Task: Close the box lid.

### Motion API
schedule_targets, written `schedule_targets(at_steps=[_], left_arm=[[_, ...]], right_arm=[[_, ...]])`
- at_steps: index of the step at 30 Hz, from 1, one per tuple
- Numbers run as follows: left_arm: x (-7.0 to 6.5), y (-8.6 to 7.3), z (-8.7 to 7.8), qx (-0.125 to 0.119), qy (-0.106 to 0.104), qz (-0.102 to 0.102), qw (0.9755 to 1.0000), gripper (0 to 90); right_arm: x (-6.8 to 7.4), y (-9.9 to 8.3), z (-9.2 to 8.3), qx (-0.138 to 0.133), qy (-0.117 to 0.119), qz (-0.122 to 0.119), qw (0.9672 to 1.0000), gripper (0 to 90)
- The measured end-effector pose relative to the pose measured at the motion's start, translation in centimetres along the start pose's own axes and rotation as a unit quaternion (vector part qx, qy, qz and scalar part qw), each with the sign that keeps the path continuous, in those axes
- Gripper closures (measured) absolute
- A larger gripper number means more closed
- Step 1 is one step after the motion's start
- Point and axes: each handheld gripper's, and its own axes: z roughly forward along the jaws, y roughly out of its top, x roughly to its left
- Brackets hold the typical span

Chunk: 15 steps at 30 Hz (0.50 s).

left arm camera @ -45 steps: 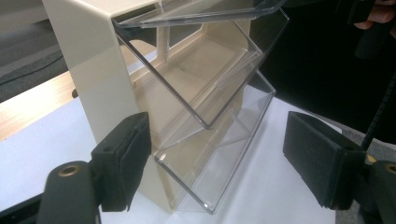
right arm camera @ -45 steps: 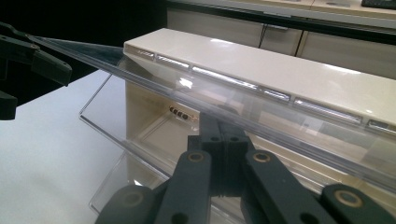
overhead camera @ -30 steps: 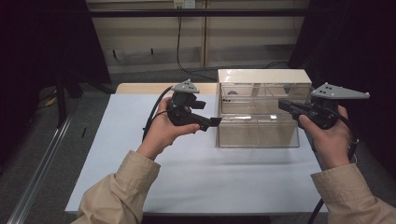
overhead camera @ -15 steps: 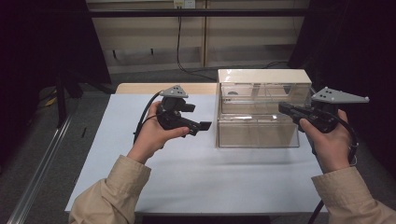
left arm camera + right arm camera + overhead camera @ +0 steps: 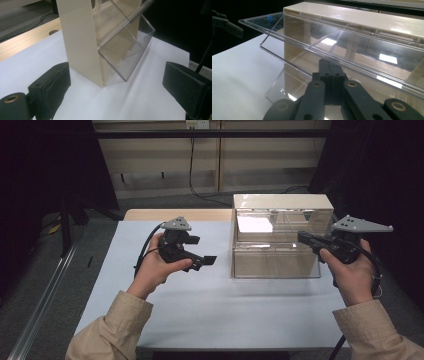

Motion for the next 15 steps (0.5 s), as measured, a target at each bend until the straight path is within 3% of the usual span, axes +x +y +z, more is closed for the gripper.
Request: schedule_targets(at_steps=[15], left_arm=[[0.7, -1.8, -0.8, 0.002, 0.005, -0.002, 1.0000, 7.1]], right_arm=[[-0.2, -0.8, -0.1, 0.000, -0.001, 0.004, 1.0000, 90.0]])
